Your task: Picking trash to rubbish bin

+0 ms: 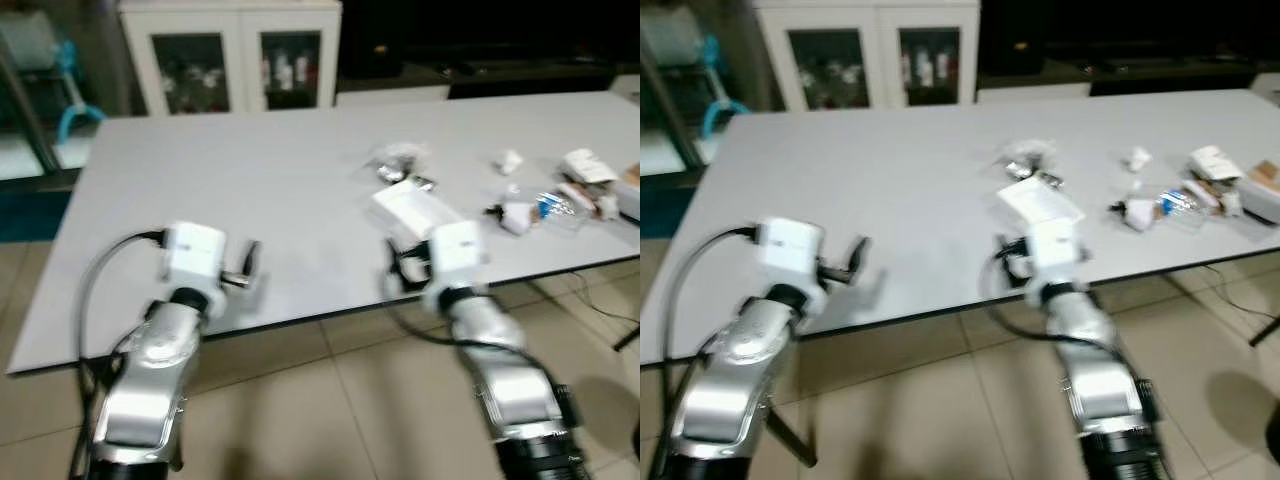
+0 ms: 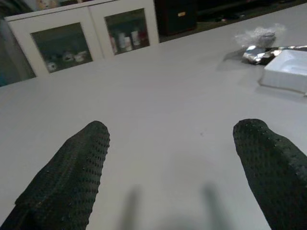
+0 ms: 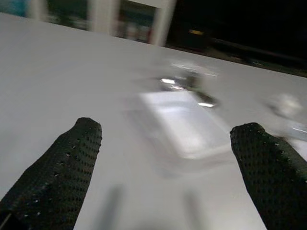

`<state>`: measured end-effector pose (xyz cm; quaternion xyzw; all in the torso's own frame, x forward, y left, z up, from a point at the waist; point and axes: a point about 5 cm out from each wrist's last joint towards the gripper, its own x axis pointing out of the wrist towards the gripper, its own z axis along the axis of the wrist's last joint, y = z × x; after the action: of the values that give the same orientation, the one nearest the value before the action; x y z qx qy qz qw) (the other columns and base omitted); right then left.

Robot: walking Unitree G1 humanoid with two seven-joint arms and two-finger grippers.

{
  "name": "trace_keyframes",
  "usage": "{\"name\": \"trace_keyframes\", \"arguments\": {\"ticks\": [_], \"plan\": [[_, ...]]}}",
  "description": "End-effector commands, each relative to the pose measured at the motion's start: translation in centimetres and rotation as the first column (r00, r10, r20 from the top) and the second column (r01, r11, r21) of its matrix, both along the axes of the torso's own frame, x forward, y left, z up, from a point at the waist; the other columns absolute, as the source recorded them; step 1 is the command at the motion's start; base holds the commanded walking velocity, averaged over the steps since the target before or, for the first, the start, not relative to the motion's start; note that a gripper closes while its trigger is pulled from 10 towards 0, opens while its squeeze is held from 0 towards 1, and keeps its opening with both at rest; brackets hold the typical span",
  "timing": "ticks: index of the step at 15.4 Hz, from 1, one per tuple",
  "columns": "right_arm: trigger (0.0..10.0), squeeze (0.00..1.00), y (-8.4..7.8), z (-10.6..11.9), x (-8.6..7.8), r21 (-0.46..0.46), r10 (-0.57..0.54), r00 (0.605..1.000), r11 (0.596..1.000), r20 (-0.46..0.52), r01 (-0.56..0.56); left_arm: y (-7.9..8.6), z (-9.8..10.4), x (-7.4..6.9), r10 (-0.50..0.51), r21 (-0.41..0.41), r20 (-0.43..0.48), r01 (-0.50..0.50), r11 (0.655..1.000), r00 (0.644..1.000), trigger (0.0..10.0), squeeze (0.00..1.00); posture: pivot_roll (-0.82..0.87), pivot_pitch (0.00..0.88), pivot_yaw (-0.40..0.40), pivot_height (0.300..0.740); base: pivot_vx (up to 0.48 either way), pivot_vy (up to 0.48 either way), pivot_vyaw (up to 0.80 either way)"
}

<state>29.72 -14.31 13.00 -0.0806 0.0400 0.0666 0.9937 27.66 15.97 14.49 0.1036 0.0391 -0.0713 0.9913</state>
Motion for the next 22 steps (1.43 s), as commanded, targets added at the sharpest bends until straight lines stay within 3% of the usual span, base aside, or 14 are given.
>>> {"name": "trace_keyframes", "arguments": {"ticks": [1,4,9,12,18,22], "plan": [[10.0,0.0,0.7,1.0,0.3,0.0,0.025,0.999,1.0,0.025,-0.025,0.8,0.5,0.1,0.025,0.01,0.018,-0.025,1.0,1.0,10.0,0.0,0.0,0.0,-0.047,0.74,0.337,0.0,-0.8],[10.0,0.0,0.2,1.2,0.7,-0.032,0.033,0.999,0.999,0.012,-0.033,0.8,0.6,0.3,0.025,0.015,0.021,-0.026,1.0,0.999,10.0,0.0,0.01,0.0,-0.056,0.74,0.333,0.0,-0.8],[10.0,0.0,0.4,1.1,1.0,-0.023,0.129,0.992,0.991,-0.009,-0.129,0.7,0.6,0.3,0.023,0.028,0.029,-0.024,0.999,0.999,10.0,0.0,0.02,0.0,-0.07,0.74,0.328,0.0,0.0],[10.0,0.0,0.6,0.8,1.2,-0.022,0.121,0.992,0.992,-0.026,-0.121,0.8,0.7,0.4,0.03,0.024,0.036,-0.031,0.999,0.999,10.0,0.0,0.03,0.0,-0.08,0.74,0.33,0.0,0.0],[10.0,0.0,1.1,-0.6,1.7,0.012,0.186,0.969,0.982,-0.16,-0.187,1.0,0.8,0.4,0.04,0.016,0.032,-0.04,0.999,0.999,10.0,0.0,0.01,0.0,-0.066,0.74,0.329,0.0,0.0],[10.0,0.0,0.3,-0.3,3.2,0.022,0.231,0.945,0.972,-0.231,-0.232,-0.4,0.5,0.2,-0.098,0.022,-0.006,0.098,0.995,0.995,10.0,0.0,0.01,0.0,-0.056,0.74,0.156,0.0,0.0]]}}
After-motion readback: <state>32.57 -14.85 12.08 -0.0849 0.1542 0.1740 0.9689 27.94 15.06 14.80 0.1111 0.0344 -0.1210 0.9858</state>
